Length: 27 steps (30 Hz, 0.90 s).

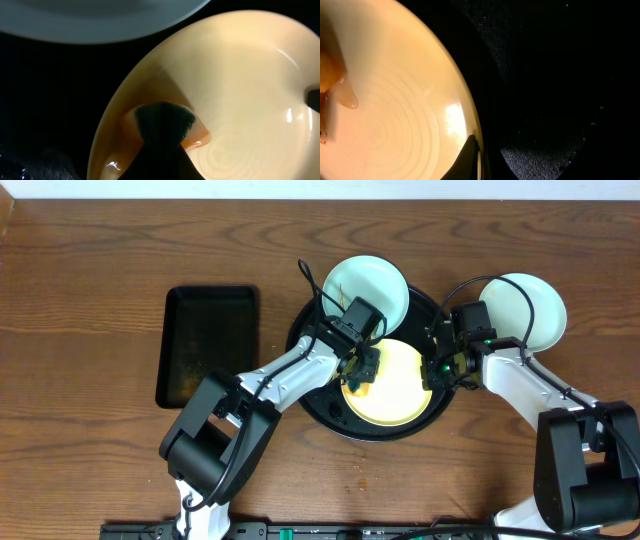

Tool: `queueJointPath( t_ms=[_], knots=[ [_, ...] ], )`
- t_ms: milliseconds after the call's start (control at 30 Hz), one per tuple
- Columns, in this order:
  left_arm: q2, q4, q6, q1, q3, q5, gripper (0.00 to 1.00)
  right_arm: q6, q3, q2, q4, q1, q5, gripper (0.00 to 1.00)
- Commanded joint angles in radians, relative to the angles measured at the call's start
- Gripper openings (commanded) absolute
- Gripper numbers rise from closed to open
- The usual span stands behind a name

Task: Clean dirty plates on tray and stack at the side
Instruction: 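Scrub the yellow plate with the sponge in the left gripper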

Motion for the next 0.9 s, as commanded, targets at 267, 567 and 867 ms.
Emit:
queueJointPath(
  t_ms=[267, 567, 867],
  knots=[
    [0.011, -0.117, -0.038, 0.004, 0.001, 0.078, 0.07, -0.002, -0.018, 0.034, -0.011, 0.005, -0.001, 0.01],
    [0.05, -0.142, -0.083, 0.004, 0.001, 0.209, 0.08, -0.002, -0.018, 0.034, -0.013, 0.005, -0.001, 0.01],
    [0.074, -0.194, -0.091, 0.004, 0.001, 0.268, 0.07, -0.002, -0.018, 0.034, -0.013, 0.005, -0.001, 0.01]
  ],
)
